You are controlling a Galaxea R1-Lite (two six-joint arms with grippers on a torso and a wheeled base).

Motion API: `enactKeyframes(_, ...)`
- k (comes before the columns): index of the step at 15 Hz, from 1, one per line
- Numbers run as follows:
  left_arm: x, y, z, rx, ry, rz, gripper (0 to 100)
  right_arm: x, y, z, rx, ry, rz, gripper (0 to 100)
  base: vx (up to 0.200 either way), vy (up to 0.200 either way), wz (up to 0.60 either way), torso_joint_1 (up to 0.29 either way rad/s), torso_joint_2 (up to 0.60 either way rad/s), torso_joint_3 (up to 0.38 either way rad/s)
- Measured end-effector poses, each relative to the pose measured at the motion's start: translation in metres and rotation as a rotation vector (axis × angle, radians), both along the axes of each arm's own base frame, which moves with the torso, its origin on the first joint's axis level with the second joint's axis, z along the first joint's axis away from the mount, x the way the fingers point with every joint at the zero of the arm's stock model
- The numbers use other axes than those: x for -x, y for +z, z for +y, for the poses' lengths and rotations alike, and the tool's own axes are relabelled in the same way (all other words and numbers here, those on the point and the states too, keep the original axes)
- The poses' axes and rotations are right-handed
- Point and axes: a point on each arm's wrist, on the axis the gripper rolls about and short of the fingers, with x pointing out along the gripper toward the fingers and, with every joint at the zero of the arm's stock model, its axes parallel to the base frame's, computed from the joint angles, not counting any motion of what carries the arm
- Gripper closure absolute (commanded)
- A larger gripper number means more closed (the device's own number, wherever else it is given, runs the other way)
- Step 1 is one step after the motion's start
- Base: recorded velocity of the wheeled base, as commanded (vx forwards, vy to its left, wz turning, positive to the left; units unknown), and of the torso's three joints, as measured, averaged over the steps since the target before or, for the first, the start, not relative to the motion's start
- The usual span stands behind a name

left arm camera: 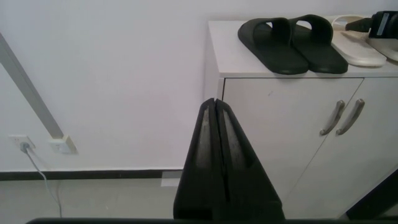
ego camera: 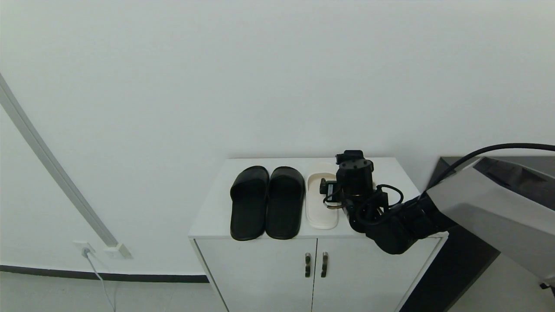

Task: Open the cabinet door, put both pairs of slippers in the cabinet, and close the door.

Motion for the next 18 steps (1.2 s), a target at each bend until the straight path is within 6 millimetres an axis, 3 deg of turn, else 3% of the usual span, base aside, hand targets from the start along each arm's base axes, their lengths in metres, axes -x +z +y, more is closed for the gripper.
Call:
enactKeyframes(6,0.000,0.000,0.000,0.000,0.000,0.000,100,-0.016,-0.003,-0.001,-0.010,-0.010,-0.011,0,0.000,0.000,0.00,0.000,0.00,0.000)
enactKeyframes(7,0.000,0.000,0.000,0.000,0.000,0.000,100,-0.017,-0.004,-0.001,-0.008,-0.011,-0.009,100,0.000,0.000,0.00,0.000,0.00,0.000)
enactKeyframes(15,0.000,0.000,0.000,0.000,0.000,0.000,100,-0.020,-0.005,0.000,-0.004,-0.004,0.000,100,0.000,0.000,0.00,0.000,0.00,0.000)
enactKeyframes(18,0.000,0.000,0.000,0.000,0.000,0.000,100,-0.013,0.003,-0.002,0.015,0.003,-0.004,100,0.000,0.000,0.00,0.000,0.00,0.000)
